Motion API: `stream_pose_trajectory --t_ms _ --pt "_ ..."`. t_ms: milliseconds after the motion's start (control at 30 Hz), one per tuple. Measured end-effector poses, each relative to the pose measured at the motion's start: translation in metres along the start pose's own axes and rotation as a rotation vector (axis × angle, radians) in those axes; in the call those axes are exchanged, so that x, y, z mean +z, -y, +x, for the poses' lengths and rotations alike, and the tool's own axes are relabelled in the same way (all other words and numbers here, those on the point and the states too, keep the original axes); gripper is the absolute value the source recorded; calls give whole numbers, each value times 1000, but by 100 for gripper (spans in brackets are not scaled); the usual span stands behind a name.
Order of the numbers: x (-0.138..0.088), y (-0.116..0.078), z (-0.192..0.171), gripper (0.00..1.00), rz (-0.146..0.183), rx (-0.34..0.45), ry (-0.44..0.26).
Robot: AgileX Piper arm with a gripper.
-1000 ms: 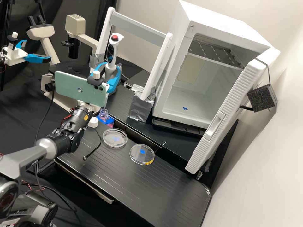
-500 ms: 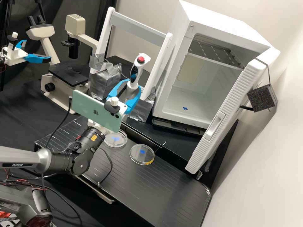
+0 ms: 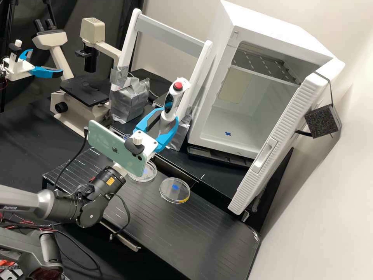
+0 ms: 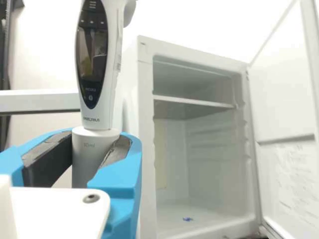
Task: Use the pipette
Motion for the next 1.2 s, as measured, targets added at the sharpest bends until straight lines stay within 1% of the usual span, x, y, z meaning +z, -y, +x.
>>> stream_pose_trajectory --t_ms 133,233,367,900,1200 --pt "1 0 -3 0 10 18 10" --pt "2 1 -5 0 14 18 16" --pt "4 1 -6 0 13 20 25" --pt "1 1 -7 0 9 24 16" --pt "0 5 -13 0 14 14 12"
